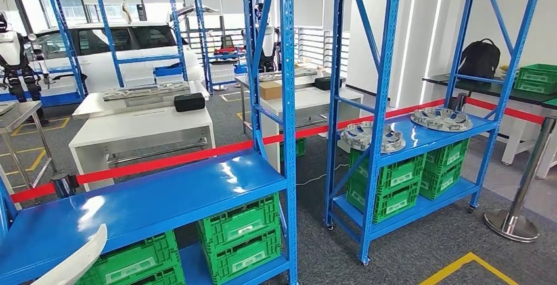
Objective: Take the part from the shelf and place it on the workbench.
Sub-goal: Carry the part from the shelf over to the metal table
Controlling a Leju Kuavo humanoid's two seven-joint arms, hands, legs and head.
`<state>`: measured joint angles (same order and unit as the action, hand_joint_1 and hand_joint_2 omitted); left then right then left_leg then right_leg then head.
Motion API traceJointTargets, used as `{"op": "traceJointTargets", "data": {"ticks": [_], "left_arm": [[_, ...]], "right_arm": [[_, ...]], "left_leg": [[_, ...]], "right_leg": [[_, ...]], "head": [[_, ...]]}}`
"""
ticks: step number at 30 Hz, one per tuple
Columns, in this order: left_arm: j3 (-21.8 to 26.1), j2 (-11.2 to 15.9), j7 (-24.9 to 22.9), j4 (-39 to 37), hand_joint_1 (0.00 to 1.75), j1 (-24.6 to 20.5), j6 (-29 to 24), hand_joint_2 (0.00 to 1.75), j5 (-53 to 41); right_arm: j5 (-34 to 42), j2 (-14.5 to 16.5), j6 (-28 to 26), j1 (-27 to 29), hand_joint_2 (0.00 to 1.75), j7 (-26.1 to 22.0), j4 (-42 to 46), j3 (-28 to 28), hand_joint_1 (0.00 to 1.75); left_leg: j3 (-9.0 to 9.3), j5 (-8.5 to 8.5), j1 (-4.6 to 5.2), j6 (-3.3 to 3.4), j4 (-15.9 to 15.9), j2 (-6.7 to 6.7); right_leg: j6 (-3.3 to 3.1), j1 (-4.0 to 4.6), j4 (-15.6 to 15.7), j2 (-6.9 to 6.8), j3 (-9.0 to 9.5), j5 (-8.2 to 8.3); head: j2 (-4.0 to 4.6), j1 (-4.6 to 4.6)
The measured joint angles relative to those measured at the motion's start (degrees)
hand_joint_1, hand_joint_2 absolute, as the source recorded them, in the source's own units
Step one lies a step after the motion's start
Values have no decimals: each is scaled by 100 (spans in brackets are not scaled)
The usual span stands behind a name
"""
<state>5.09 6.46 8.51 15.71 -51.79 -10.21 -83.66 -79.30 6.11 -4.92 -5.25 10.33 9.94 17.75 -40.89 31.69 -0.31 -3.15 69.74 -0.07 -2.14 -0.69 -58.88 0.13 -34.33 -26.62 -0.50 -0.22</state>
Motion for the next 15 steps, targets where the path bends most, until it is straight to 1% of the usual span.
{"op": "traceJointTargets", "data": {"ticks": [1, 2, 3, 4, 5, 6, 7, 8, 9, 10, 11, 12, 13, 14, 15], "left_arm": [[0, 4, -11, -3, 175, 4, -4, 175, -1], [0, 4, -19, -6, 175, 7, -10, 175, -1], [0, 6, -24, -7, 175, 4, -16, 175, -1], [0, 9, -27, -2, 175, -7, -22, 175, -1], [0, 14, -28, 7, 175, -29, -27, 175, -2], [-1, 18, -30, 18, 175, -62, -31, 175, -6], [-1, 24, -36, 28, 175, -100, -36, 175, -11], [-2, 29, -47, 36, 175, -143, -39, 175, -18], [-3, 33, -61, 40, 175, -186, -41, 175, -25], [-4, 36, -74, 42, 175, -223, -43, 175, -30], [-7, 36, -80, 44, 175, -261, -42, 175, -34], [-9, 33, -82, 47, 175, -299, -42, 175, -36], [-11, 31, -81, 53, 175, -334, -42, 175, -36], [-13, 28, -79, 57, 175, -362, -42, 175, -36], [-13, 27, -79, 61, 175, -379, -42, 175, -36]], "right_arm": [[-4, 1, 0, 2, 0, -5, 0, 0, 0], [-9, 1, 0, 4, 0, -11, 0, 0, 0], [-14, 1, 0, 4, 0, -14, 0, 0, 0], [-19, 1, 1, 3, 0, -18, 0, 0, 0], [-22, 2, 1, 0, 0, -22, 0, 0, 0], [-24, 2, 1, -3, 0, -26, 0, 0, 0], [-23, 3, 1, -7, 0, -30, 0, 1, 0], [-22, 3, 1, -9, 0, -32, 0, 1, 0], [-22, 4, 1, -8, 0, -35, 0, 2, 0], [-22, 4, 2, -4, 0, -38, 0, 3, 0], [-22, 4, 3, 0, 0, -43, 0, 5, 0], [-22, 4, 4, 2, 0, -48, 0, 7, 0], [-22, 3, 7, -1, 0, -53, 0, 9, 0], [-23, 3, 8, -4, 0, -57, 0, 11, 0], [-24, 3, 10, -7, 0, -60, 0, 11, 0]], "left_leg": [[-81, 151, -4, -19, 326, 0], [-83, 194, -7, -28, 492, 0], [26, 131, -8, -27, 438, -1], [256, -5, -10, -18, 148, -1], [546, -118, -9, 2, -274, 0], [816, -191, 3, 31, -681, 2], [1000, -230, 17, 67, -975, 7], [1079, -225, 35, 102, -1122, 12], [1081, -239, 52, 140, -1149, 15], [1058, -276, 47, 186, -1161, 16], [1040, -313, 35, 232, -1182, 4], [1010, -360, 20, 286, -1198, -9], [972, -409, 4, 334, -1216, -24], [935, -440, 0, 362, -1216, -37], [905, -459, 0, 380, -1214, -41]], "right_leg": [[-1, 1, -5, 0, -58, 41], [3, 1, -12, 0, -114, 80], [11, 1, -20, 0, -167, 119], [22, 1, -29, 0, -212, 154], [38, 1, -36, 0, -246, 185], [63, 6, -41, -1, -277, 217], [93, 11, -41, -2, -297, 253], [125, 14, -37, -3, -311, 291], [159, 17, -24, -3, -322, 332], [194, 23, -11, -2, -328, 370], [227, 23, -27, 3, -347, 360], [259, 24, -116, 6, -395, 278], [290, 23, -309, 9, -482, 124], [309, 14, -503, 10, -564, -36], [322, 11, -670, 9, -634, -159]], "head": [[0, -4], [0, -7], [0, -9], [0, -12], [0, -14], [0, -16], [0, -10], [0, -9], [0, -6], [0, 1], [0, -1], [0, 9], [0, 17], [0, 23], [0, 30]]}}
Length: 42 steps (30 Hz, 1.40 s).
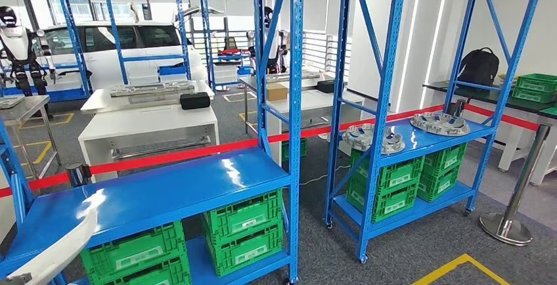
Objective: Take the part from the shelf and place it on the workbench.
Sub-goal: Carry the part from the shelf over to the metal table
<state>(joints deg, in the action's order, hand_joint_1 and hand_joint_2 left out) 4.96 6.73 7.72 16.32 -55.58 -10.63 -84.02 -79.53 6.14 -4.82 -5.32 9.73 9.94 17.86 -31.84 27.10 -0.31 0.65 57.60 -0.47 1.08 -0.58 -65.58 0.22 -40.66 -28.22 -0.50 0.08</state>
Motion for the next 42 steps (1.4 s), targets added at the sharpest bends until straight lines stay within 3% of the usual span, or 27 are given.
{"op": "traceJointTargets", "data": {"ticks": [2, 3, 5, 6, 7, 8, 9, 12, 14, 17, 18, 19, 20, 23, 25, 27, 28, 29, 31, 33, 34, 35, 38, 40, 42], "left_arm": [[0, 0, 0, 4, 175, -10, 1, 175, 0], [-4, 0, -3, 5, 175, -24, 1, 175, -2], [-19, 0, -13, 14, 175, -69, 1, 175, -13], [-27, 0, -18, 22, 175, -98, 1, 175, -21], [-32, 3, -20, 33, 175, -123, 1, 175, -27], [-35, 8, -22, 43, 175, -151, 1, 175, -35], [-40, 10, -24, 50, 175, -182, 1, 175, -43], [-73, 1, -27, 55, 175, -241, 1, 175, -57], [-84, 4, -27, 56, 175, -252, 2, 175, -57], [-92, 9, -33, 46, 175, -256, 3, 175, -62], [-98, 8, -35, 39, 175, -250, 3, 175, -64], [-106, 6, -35, 34, 175, -244, 3, 175, -65], [-113, 5, -35, 32, 175, -241, 4, 175, -66], [-125, 12, -35, 39, 175, -254, 10, 175, -67], [-130, 23, -37, 42, 175, -261, 9, 175, -68], [-134, 22, -30, 43, 175, -262, 0, 175, -67], [-136, 17, -20, 44, 175, -263, -7, 175, -66], [-137, 12, -10, 45, 175, -264, -14, 175, -65], [-138, 18, 4, 44, 175, -260, -26, 175, -63], [-140, 34, 22, 41, 175, -247, -38, 175, -63], [-143, 38, 38, 40, 175, -239, -45, 175, -64], [-148, 39, 53, 40, 175, -232, -53, 175, -65], [-156, 57, 79, 49, 175, -227, -83, 175, -66], [-160, 74, 98, 56, 175, -230, -109, 175, -66], [-163, 67, 116, 59, 175, -230, -125, 175, -66]], "right_arm": [[-1, 0, 3, -2, 0, -1, 0, 0, 0], [0, 0, 5, 2, 0, 0, 0, 3, 0], [1, -1, 10, 3, 0, 1, 0, 15, 0], [2, -1, 12, -1, 0, 1, 0, 21, 0], [2, -1, 13, -13, 0, -1, 0, 24, 0], [1, -1, 14, -21, 0, -3, 0, 24, 0], [1, 1, 14, -26, 0, -4, 0, 25, 0], [2, 3, 16, -26, 0, -4, 0, 28, 0], [2, 3, 16, -31, 0, -4, 0, 31, 0], [2, 5, 22, -31, 0, -4, 0, 34, 0], [2, 7, 25, -29, 0, -4, 0, 35, 0], [2, 7, 28, -29, 0, -2, 0, 35, 0], [2, 7, 29, -29, 0, -1, 0, 35, 0], [-1, 20, 28, -38, 0, -4, 0, 36, 0], [-13, 32, 28, -46, 0, -6, 0, 37, 0], [-26, 35, 32, -38, 0, -4, 0, 38, 0], [-30, 37, 34, -33, 0, -2, 0, 38, 0], [-32, 39, 38, -37, 0, -1, 0, 38, 0], [-33, 38, 45, -56, 0, -2, 0, 37, 0], [-34, 37, 54, -61, 0, -4, 0, 37, 0], [-36, 37, 58, -58, 0, -4, 0, 37, 0], [-38, 37, 62, -58, 0, -5, 0, 37, 0], [-49, 37, 66, -75, 0, -8, 0, 38, 0], [-56, 38, 72, -82, 0, -9, 0, 38, 0], [-65, 38, 77, -72, 0, -8, 0, 37, 0]], "left_leg": [[-25, -18, 2, 6, 2, -4], [-78, -53, 5, 7, 9, -10], [-247, -158, 10, -9, 51, -35], [-336, -209, 12, -27, 88, -52], [-391, -237, 22, -53, 122, -67], [-422, -254, 31, -78, 146, -80], [-441, -274, 36, -110, 160, -93], [-471, -334, 30, -222, 145, -118], [-583, -132, 18, -289, 368, -75], [-947, 521, 1, -353, 1396, 1], [-1004, 631, -1, -357, 1638, 8], [-961, 634, 0, -350, 1679, 15], [-803, 543, 0, -333, 1493, 34], [-83, 227, 6, -235, 357, 315], [68, 213, 35, -183, 82, 393], [66, 141, 44, -123, 58, 263], [56, 99, 32, -82, 33, 204], [42, 57, 15, -43, 5, 136], [-8, 4, 3, 9, -15, 3], [-71, -25, 5, 21, -2, -133], [-100, -35, 5, 18, 10, -198], [-127, -43, 3, 13, 28, -264], [-182, -27, 21, -41, 113, -447], [-193, -15, 52, -114, 143, -549], [-187, -20, 58, -188, 126, -648]], "right_leg": [[11, -4, -193, 0, -76, -114], [22, -5, -455, -1, -151, -233], [29, -7, -517, -10, 29, -296], [20, -6, -281, -36, 273, -254], [-9, 3, 146, -71, 558, -151], [-42, 10, 427, -89, 723, -95], [-79, 21, 563, -97, 785, -76], [-199, 28, 608, -47, 729, 23], [-273, 6, 647, -14, 681, 117], [-309, 0, 654, 70, 541, 236], [-305, 1, 649, 108, 488, 273], [-296, 1, 643, 150, 437, 310], [-285, 1, 639, 199, 392, 346], [-223, 1, 635, 340, 299, 450], [-152, -13, 648, 427, 251, 521], [-75, -27, 672, 498, 215, 584], [-46, -19, 638, 448, 182, 556], [-22, -10, 502, 349, 108, 451], [16, -3, -110, 114, -157, 56], [60, -22, -789, 38, -402, -256], [74, -30, -896, 22, -399, -279], [81, -37, -769, -1, -275, -208], [35, -19, 306, -296, 405, 98], [-44, 10, 591, -383, 538, 131], [-127, 12, 603, -248, 510, 183]], "head": [[0, 3], [0, 6], [0, 14], [0, 19], [0, 21], [0, 18], [0, 14], [0, 5], [0, -9], [0, -28], [0, -30], [0, -32], [0, -33], [0, -32], [0, -28], [0, -29], [0, -25], [0, -17], [0, 4], [0, 13], [0, 15], [0, 19], [0, 21], [0, 11], [0, 2]]}}
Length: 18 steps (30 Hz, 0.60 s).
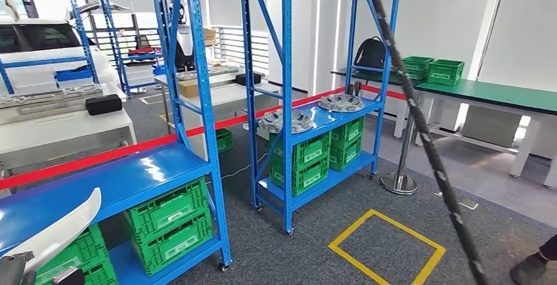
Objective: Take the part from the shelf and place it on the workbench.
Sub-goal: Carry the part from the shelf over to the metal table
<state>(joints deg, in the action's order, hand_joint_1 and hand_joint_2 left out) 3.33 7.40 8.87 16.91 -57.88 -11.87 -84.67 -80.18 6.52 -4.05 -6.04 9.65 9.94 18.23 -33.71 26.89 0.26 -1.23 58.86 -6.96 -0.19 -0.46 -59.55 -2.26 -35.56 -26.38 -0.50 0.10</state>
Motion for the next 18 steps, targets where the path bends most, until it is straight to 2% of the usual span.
{"op": "traceJointTargets", "data": {"ticks": [1, 3, 4, 5, 6, 7, 8, 9, 10, 11, 12, 13, 14, 15, 16, 17, 18], "left_arm": [[-1, -5, 5, 1, 175, 1, -4, 175, 0], [-3, 11, 10, -4, 175, 5, -15, 175, 0], [-4, 28, 12, -10, 175, 14, -20, 175, 0], [-5, 45, 14, -17, 175, 33, -24, 175, -1], [-5, 57, 10, -24, 175, 62, -25, 175, -1], [-5, 62, 8, -28, 175, 94, -26, 175, -2], [-5, 64, 5, -30, 175, 120, -26, 175, -2], [-5, 64, 1, -29, 175, 133, -26, 175, -2], [-5, 65, -2, -28, 175, 132, -26, 175, -2], [-5, 66, -4, -27, 175, 125, -26, 175, -2], [-7, 72, -7, -26, 175, 116, -27, 175, -2], [-8, 74, -10, -26, 175, 112, -28, 175, -2], [-12, 70, -11, -25, 175, 110, -30, 175, -2], [-19, 59, -14, -22, 175, 111, -31, 175, -2], [-28, 35, -15, -19, 175, 108, -32, 175, -3], [-39, 14, -14, -16, 175, 105, -32, 175, -3], [-48, -1, -10, -14, 175, 102, -32, 175, -4]], "right_arm": [[-3, -1, 2, 4, 0, 1, 0, 1, 0], [-4, -1, 9, -4, 0, 2, 0, 3, 0], [-6, 0, 12, -11, 0, 2, 0, 4, 0], [-8, 3, 16, -15, 0, 2, 0, 4, 0], [-9, 7, 19, -13, 0, 3, 0, 4, 0], [-10, 10, 21, -8, 0, 5, 0, 4, 0], [-10, 12, 23, -3, 0, 8, 0, 4, 0], [-10, 13, 25, -2, 0, 9, 0, 4, 0], [-10, 14, 26, -4, 0, 10, 0, 4, 0], [-10, 17, 26, -10, 0, 12, 0, 4, 0], [-9, 20, 25, -16, 0, 14, 0, 5, 0], [-8, 23, 24, -19, 0, 15, 0, 5, 0], [-7, 26, 23, -15, 0, 16, 0, 6, 0], [-5, 28, 23, -5, 0, 18, 0, 7, 0], [-3, 28, 22, 7, 0, 18, 0, 7, 0], [0, 30, 20, 12, 0, 20, 0, 8, 0], [8, 30, 15, 6, 0, 22, 0, 9, 0]], "left_leg": [[-12, 29, -14, -38, 17, 38], [-147, 259, -45, -101, 332, 312], [-281, 446, -60, -126, 664, 487], [-446, 634, -64, -140, 1056, 596], [-595, 758, -65, -151, 1393, 644], [-676, 782, -66, -153, 1575, 666], [-657, 695, -69, -148, 1536, 679], [-529, 512, -76, -137, 1275, 709], [-334, 310, -86, -120, 872, 789], [-140, 169, -98, -100, 486, 924], [4, 90, -103, -82, 195, 1038], [76, 79, -99, -61, 41, 1116], [91, 94, -89, -39, 7, 1129], [89, 81, -84, -8, -13, 1068], [95, 56, -87, 32, -42, 999], [102, 28, -97, 80, -73, 928], [108, 4, -105, 124, -105, 846]], "right_leg": [[-39, -9, 23, 56, -4, 28], [-115, -37, 70, 165, -12, 86], [-134, -42, 76, 225, -22, 103], [-147, -42, 77, 292, -33, 115], [-150, -41, 74, 367, -42, 124], [-146, -40, 70, 443, -50, 132], [-138, -40, 62, 518, -58, 140], [-129, -41, 52, 594, -64, 147], [-117, -43, 42, 667, -70, 153], [-95, -38, 31, 736, -86, 163], [-64, -42, 25, 802, -111, 179], [-24, -53, 29, 867, -142, 200], [26, -66, 42, 932, -172, 229], [75, -77, 64, 999, -193, 258], [112, -75, 62, 989, -213, 264], [141, -61, -6, 884, -259, 216], [164, -44, -192, 723, -354, 98]], "head": [[0, -4], [0, -14], [0, -22], [0, -27], [0, -32], [0, -36], [0, -38], [0, -42], [0, -45], [0, -45], [0, -44], [0, -40], [0, -39], [-1, -35], [-1, -33], [-1, -21], [-1, -8]]}}
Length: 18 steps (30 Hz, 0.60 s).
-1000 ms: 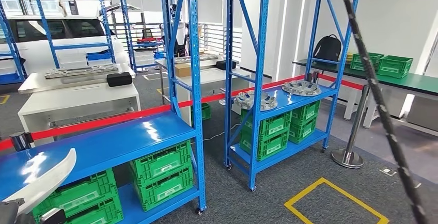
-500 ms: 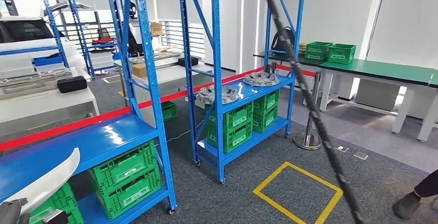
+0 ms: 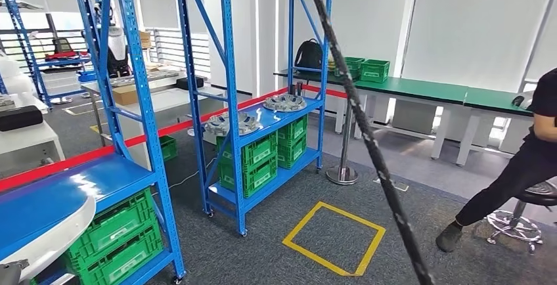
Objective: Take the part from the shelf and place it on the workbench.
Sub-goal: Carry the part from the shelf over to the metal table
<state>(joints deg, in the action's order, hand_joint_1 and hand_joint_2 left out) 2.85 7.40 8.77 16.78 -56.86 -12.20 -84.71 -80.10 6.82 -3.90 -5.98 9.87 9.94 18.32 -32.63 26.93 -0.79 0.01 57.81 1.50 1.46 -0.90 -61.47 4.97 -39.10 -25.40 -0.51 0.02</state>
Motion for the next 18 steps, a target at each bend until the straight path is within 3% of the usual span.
{"op": "traceJointTargets", "data": {"ticks": [2, 3, 4, 5, 7, 9, 11, 12, 13, 15, 17, 18], "left_arm": [[-8, -4, 11, -2, 175, 8, -1, 175, 0], [-9, -4, 22, -4, 175, 22, -2, 175, 1], [-10, -8, 38, -5, 175, 42, -2, 175, 3], [-10, -16, 60, -5, 175, 62, -1, 175, 9], [-11, -34, 128, -4, 175, 85, 20, 175, 38], [-11, -37, 202, -2, 175, 83, 74, 175, 65], [-16, -43, 258, -1, 175, 82, 113, 175, 68], [-24, -52, 274, -1, 175, 83, 99, 175, 65], [-33, -68, 285, 3, 175, 84, 60, 175, 61], [-48, -85, 292, 9, 175, 84, -63, 175, 57], [-51, -81, 317, 3, 175, 99, -170, 175, 119], [-51, -79, 341, -4, 175, 119, -210, 175, 183]], "right_arm": [[20, 2, -16, -17, 0, 8, 0, 5, 0], [31, 2, -27, -19, 0, 11, 0, 11, 0], [39, 3, -37, -14, 0, 14, 0, 20, 0], [53, 3, -46, -7, 0, 15, 0, 32, 0], [105, 4, -83, -4, 0, 14, 1, 71, 0], [192, 6, -148, -13, 0, -1, 2, 125, 0], [278, 9, -215, -13, 0, -13, 2, 195, 0], [315, 10, -246, -9, 0, -14, 2, 235, 0], [348, 10, -274, -4, 0, -13, 2, 275, 0], [394, 8, -326, -5, 0, -11, 2, 354, 0], [406, 4, -371, -9, 0, -19, 2, 409, 0], [405, 4, -389, -7, 0, -28, 2, 426, 0]], "left_leg": [[-10, -15, 10, 51, -11, -158], [-19, -14, 19, 56, -5, -240], [-26, -13, 22, 57, 1, -316], [-31, -11, 24, 55, 7, -391], [-33, 4, 24, 35, 28, -532], [-39, 40, 52, -17, 66, -651], [-31, 63, 81, -81, 79, -761], [-19, 66, 82, -110, 71, -818], [-21, 79, 73, -144, 69, -824], [-104, 241, 45, -203, 264, -595], [-385, 601, 26, -241, 923, -274], [-560, 759, 25, -250, 1313, -205]], "right_leg": [[28, 8, -701, -343, -328, -380], [42, 5, -1080, -414, -495, -539], [50, 2, -1311, -449, -586, -608], [53, 2, -1331, -467, -566, -574], [34, 12, -709, -572, -181, -281], [-27, 45, 10, -791, 227, -70], [-95, 73, 228, -842, 316, -37], [-123, 69, 240, -770, 298, -13], [-158, 61, 254, -707, 290, 5], [-225, 28, 290, -594, 287, 47], [-258, 11, 302, -465, 285, 68], [-263, 11, 301, -391, 282, 71]], "head": [[1, 21], [1, 21], [1, 25], [1, 28], [1, 33], [1, 29], [1, 18], [1, 13], [1, 11], [1, 4], [1, -13], [1, -18]]}}
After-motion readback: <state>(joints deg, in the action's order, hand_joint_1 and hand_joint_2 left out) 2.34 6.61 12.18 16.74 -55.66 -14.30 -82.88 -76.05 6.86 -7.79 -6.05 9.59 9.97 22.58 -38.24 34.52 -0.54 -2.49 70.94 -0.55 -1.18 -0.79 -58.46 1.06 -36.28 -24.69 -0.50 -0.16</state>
